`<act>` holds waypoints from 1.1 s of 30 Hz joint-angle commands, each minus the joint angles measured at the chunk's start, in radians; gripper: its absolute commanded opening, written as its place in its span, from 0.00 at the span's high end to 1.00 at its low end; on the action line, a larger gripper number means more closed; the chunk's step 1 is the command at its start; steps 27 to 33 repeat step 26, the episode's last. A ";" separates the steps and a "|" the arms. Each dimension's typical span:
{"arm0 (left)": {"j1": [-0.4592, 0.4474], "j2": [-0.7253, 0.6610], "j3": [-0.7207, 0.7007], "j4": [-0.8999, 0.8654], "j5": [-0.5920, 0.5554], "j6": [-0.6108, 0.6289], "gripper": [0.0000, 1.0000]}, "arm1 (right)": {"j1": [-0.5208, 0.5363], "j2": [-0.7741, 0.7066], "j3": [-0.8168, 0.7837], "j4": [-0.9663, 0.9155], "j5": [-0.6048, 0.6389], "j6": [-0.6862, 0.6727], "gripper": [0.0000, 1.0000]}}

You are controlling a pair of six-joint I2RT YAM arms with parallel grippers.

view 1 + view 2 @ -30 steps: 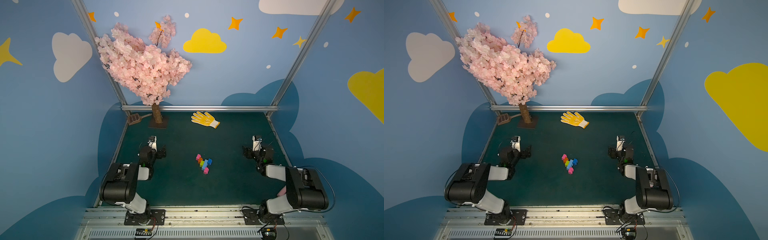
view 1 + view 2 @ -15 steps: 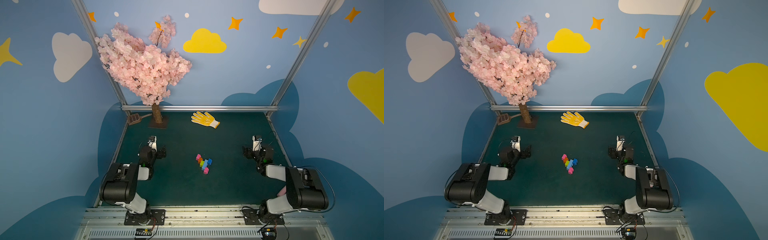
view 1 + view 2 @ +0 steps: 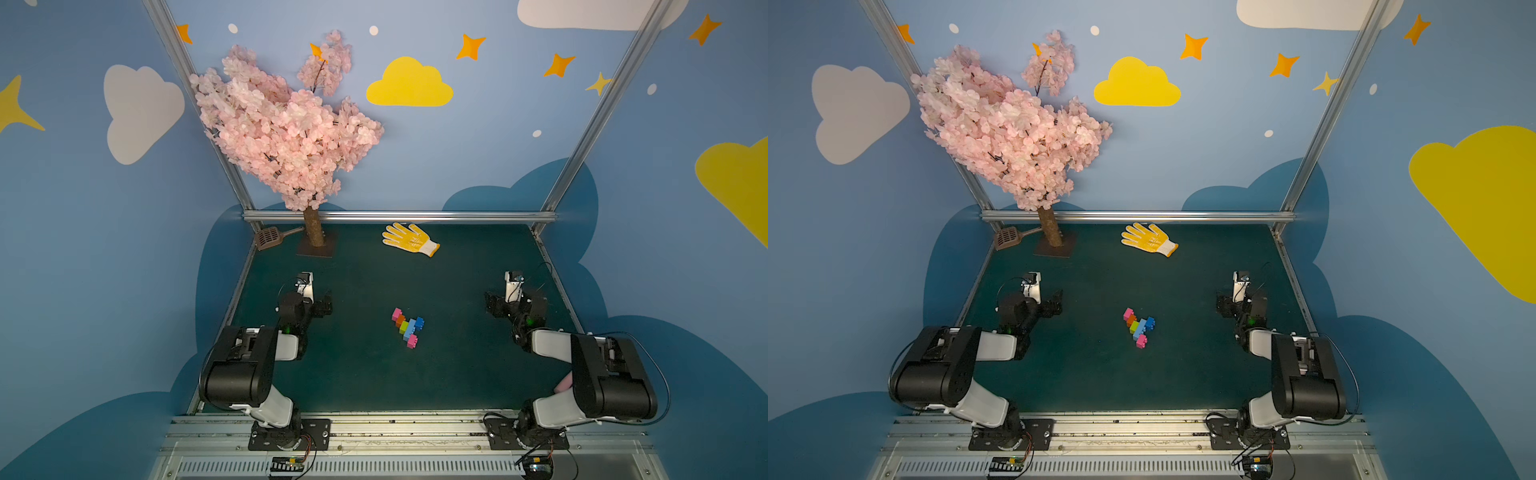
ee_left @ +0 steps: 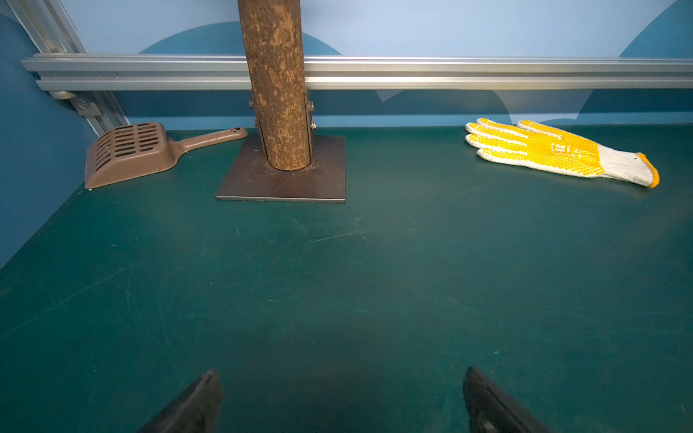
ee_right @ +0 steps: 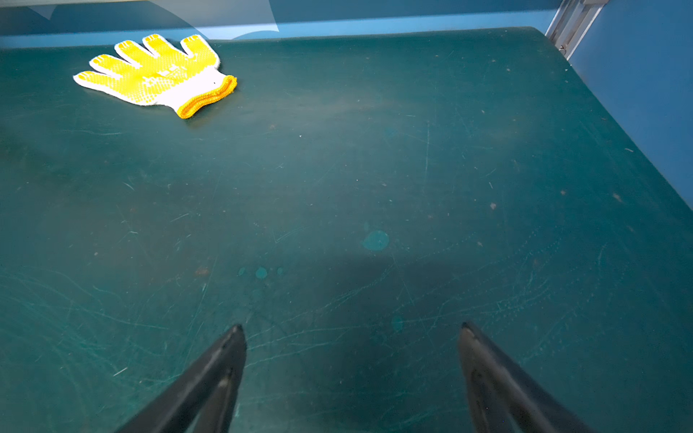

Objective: Assemble the letter y with lego
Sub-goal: Reset both arms

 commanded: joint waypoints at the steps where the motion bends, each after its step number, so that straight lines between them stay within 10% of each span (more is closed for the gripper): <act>1: 0.004 -0.007 -0.004 0.002 0.007 0.008 0.00 | 0.005 -0.007 0.018 -0.003 0.005 0.006 0.12; 33: 0.006 -0.004 -0.008 0.013 0.014 0.013 0.00 | 0.005 -0.007 0.019 -0.003 0.005 0.006 0.12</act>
